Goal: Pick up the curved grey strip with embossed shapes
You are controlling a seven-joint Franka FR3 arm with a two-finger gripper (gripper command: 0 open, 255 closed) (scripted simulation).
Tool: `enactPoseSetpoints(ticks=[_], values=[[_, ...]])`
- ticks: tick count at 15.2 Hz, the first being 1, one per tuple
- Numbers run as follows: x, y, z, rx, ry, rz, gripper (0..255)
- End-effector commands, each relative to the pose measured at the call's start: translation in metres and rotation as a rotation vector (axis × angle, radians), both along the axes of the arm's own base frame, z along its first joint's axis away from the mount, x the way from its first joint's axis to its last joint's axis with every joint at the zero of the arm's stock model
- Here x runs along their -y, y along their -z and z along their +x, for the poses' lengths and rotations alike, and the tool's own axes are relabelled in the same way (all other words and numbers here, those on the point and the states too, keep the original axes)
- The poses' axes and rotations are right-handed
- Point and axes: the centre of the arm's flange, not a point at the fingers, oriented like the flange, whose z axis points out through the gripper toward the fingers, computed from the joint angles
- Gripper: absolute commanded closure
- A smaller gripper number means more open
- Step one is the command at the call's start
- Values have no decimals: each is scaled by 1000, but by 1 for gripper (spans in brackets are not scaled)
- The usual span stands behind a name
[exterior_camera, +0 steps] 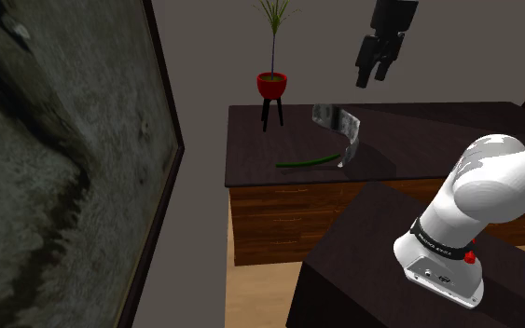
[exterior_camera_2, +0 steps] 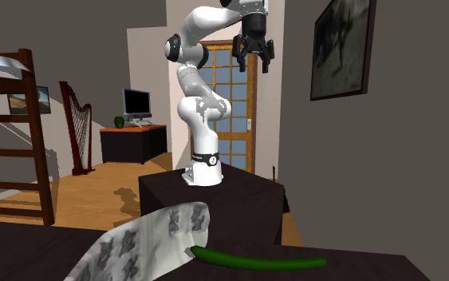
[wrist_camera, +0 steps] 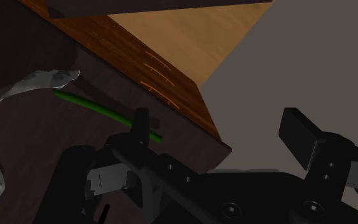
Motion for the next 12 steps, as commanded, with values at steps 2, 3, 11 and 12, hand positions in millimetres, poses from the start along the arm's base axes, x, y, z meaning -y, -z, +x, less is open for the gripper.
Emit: enactPoseSetpoints(ticks=[2, 3, 11, 12], values=[[9, 7, 7, -2, 11, -1, 0], [18, 14, 14, -4, 22, -3, 0], [91, 68, 66, -19, 109, -13, 0], [101, 75, 72, -21, 120, -14, 0]])
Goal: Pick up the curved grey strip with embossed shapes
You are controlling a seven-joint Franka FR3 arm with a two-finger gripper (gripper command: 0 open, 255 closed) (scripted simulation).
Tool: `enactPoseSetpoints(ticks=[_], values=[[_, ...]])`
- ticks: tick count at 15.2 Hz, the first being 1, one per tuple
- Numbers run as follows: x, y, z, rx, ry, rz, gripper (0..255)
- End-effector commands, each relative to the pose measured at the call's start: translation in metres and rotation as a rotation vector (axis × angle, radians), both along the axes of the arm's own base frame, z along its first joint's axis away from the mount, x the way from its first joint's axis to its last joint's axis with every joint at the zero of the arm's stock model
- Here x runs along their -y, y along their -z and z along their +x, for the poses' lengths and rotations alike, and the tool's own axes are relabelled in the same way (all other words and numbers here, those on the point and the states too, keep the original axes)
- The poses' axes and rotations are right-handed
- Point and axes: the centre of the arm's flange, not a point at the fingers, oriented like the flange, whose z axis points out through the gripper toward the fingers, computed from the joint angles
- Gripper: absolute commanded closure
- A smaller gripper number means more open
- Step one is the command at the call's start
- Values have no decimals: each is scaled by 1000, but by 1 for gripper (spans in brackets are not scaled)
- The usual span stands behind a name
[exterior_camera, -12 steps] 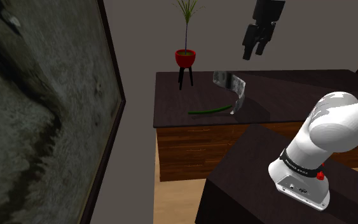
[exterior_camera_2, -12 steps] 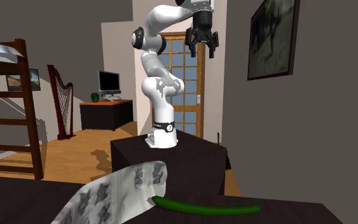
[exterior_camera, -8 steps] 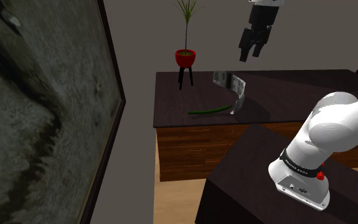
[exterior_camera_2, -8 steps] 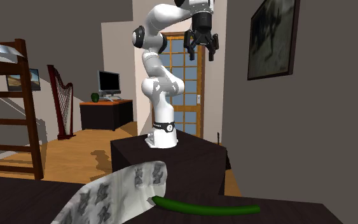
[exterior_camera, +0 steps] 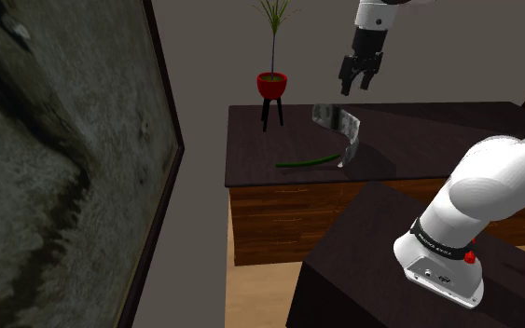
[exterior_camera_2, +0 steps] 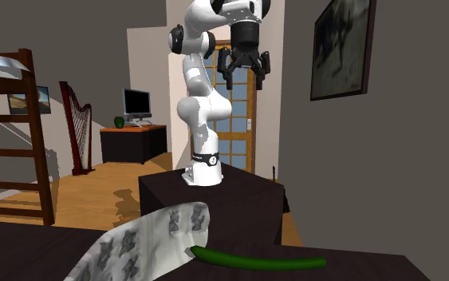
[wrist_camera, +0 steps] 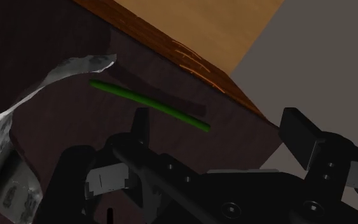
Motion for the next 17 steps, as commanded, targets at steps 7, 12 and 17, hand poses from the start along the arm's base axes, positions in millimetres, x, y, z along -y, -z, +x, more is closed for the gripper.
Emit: enactPoseSetpoints(ticks=[7, 12, 17], values=[[74, 57, 43, -14, 87, -11, 0], [125, 91, 67, -24, 141, -17, 0], [178, 125, 87, -33, 196, -24, 0]])
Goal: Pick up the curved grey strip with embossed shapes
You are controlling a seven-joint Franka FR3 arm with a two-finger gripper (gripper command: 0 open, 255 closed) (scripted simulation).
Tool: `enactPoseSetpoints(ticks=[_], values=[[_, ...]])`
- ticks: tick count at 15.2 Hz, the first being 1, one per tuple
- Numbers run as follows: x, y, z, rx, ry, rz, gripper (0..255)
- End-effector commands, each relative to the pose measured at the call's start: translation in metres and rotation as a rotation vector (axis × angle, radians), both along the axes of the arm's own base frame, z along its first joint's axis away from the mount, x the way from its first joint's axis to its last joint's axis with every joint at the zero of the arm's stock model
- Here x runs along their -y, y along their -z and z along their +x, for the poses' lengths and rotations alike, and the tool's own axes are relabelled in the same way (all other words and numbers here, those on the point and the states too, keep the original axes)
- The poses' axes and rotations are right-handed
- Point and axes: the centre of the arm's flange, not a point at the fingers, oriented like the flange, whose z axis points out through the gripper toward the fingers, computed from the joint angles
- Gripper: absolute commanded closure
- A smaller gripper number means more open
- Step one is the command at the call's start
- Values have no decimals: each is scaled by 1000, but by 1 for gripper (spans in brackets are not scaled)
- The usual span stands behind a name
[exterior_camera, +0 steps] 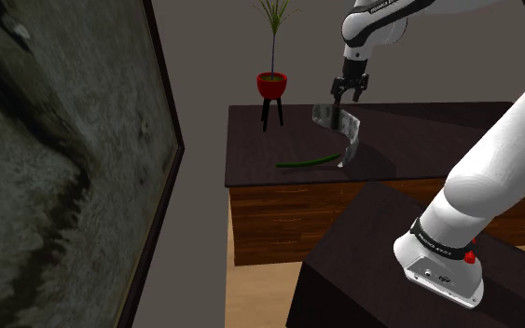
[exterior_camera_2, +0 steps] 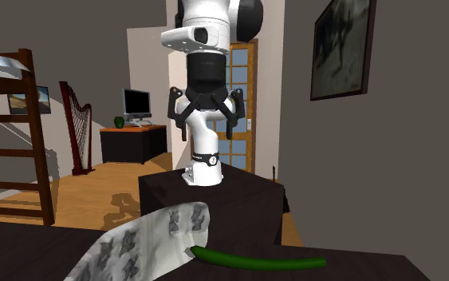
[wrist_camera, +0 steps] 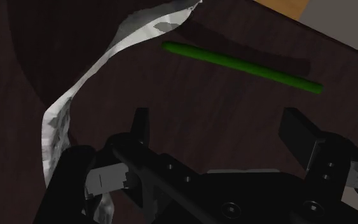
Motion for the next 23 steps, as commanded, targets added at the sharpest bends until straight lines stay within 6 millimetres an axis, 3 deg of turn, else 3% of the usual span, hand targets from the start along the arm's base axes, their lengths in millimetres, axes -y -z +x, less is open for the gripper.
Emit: enactPoseSetpoints(ticks=[1, 20, 23], values=[[22, 17, 8, -3, 22, -4, 0], [232, 144, 54, -39, 228, -28, 0], [235, 156, 55, -40, 231, -28, 0]])
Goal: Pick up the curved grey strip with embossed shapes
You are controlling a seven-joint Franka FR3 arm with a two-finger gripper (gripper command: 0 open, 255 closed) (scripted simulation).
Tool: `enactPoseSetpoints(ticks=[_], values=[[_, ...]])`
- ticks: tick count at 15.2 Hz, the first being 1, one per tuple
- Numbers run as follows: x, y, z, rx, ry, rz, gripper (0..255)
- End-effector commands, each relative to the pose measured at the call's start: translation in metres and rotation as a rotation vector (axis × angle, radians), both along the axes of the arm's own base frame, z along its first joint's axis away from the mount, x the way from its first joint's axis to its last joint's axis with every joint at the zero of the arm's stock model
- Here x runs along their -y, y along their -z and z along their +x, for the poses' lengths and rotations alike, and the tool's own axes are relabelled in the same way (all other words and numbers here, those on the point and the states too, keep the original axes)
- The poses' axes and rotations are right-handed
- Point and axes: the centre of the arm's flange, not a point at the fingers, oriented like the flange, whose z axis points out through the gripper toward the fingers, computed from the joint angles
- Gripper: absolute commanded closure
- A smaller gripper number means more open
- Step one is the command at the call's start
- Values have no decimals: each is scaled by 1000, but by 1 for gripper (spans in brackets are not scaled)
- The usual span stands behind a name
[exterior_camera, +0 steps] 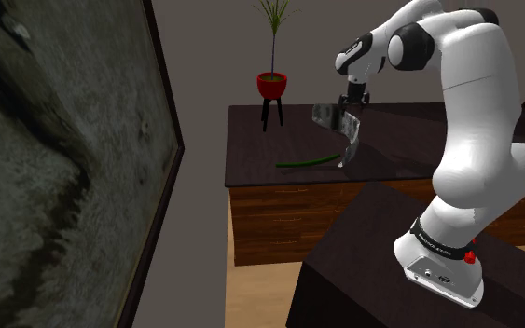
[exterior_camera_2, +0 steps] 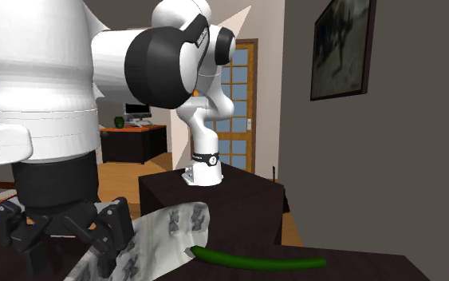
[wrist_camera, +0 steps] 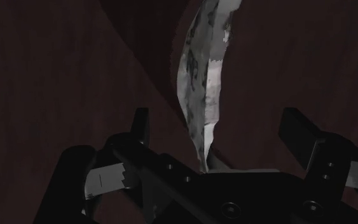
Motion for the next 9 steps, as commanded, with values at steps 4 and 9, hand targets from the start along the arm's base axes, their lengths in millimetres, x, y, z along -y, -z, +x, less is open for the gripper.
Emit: enactPoseSetpoints(ticks=[4, 9], values=[[1, 26, 0, 0, 2, 0, 0], [2, 34, 0, 0, 2, 0, 255]])
